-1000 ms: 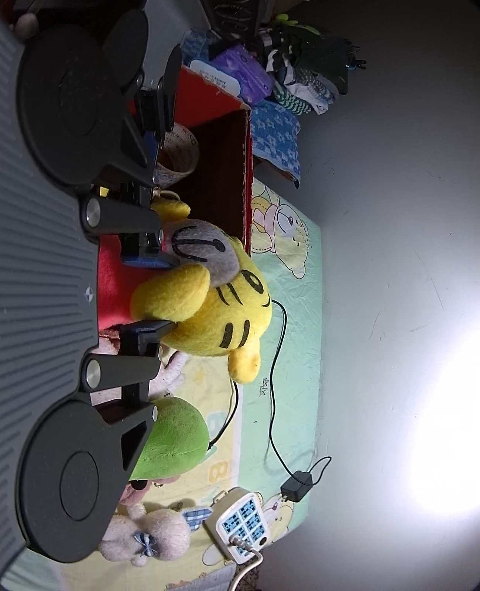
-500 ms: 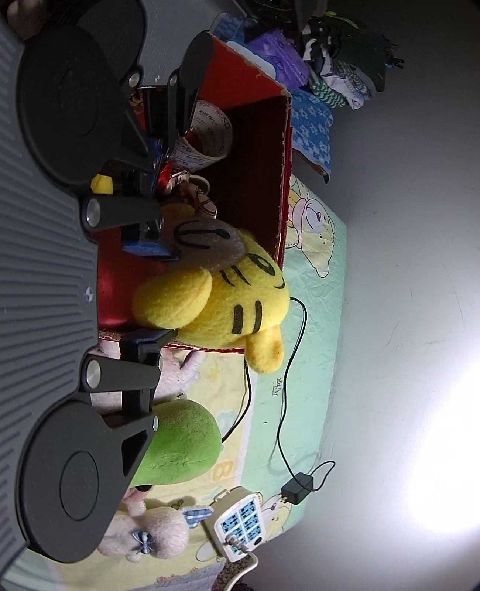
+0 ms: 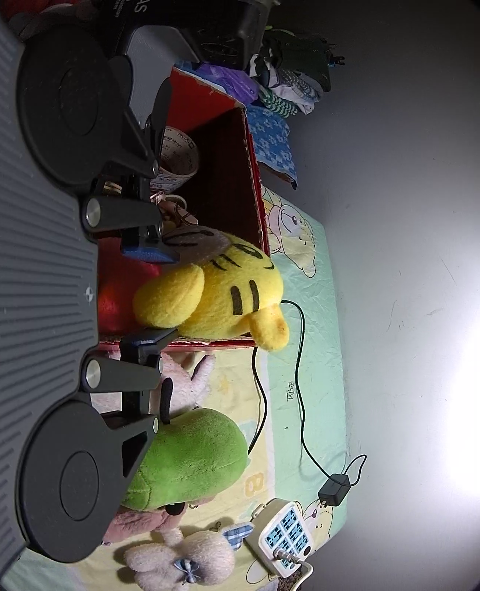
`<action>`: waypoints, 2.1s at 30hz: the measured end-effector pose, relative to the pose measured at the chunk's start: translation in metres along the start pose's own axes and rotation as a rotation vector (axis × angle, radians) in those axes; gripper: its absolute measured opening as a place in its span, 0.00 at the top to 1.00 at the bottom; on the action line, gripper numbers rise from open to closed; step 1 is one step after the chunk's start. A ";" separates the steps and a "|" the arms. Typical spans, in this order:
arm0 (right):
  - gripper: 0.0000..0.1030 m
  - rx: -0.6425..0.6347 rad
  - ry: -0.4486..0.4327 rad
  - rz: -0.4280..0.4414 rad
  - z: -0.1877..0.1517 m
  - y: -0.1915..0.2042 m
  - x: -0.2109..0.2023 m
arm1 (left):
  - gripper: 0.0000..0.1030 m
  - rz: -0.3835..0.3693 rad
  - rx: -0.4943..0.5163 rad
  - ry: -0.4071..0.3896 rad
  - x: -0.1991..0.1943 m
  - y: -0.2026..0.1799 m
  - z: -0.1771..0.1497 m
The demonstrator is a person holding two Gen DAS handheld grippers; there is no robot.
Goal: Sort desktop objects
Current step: 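Lower the tiger plush into the red box and open the right tool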
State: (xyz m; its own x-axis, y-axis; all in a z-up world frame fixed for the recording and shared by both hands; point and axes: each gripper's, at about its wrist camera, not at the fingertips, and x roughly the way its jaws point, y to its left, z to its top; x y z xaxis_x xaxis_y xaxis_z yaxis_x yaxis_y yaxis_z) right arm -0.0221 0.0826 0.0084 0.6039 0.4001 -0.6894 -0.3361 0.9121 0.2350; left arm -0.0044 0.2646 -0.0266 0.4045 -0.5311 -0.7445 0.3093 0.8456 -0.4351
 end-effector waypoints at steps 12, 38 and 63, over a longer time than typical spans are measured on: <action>0.61 0.017 -0.032 -0.024 -0.001 -0.006 -0.010 | 0.20 0.152 0.021 -0.002 -0.023 -0.018 -0.005; 0.61 0.008 -0.084 -0.042 -0.021 -0.006 -0.052 | 0.09 0.399 0.006 -0.046 -0.052 -0.051 -0.019; 0.61 0.071 -0.031 0.042 -0.021 -0.045 -0.057 | 0.08 0.633 -0.039 -0.058 -0.039 -0.078 -0.007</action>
State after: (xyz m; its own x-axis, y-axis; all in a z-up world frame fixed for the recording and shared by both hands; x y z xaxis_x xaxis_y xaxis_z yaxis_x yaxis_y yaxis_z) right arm -0.0569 0.0165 0.0224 0.6126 0.4401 -0.6565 -0.3106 0.8979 0.3121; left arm -0.0498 0.2199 0.0329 0.5455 0.0712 -0.8351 -0.0359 0.9975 0.0615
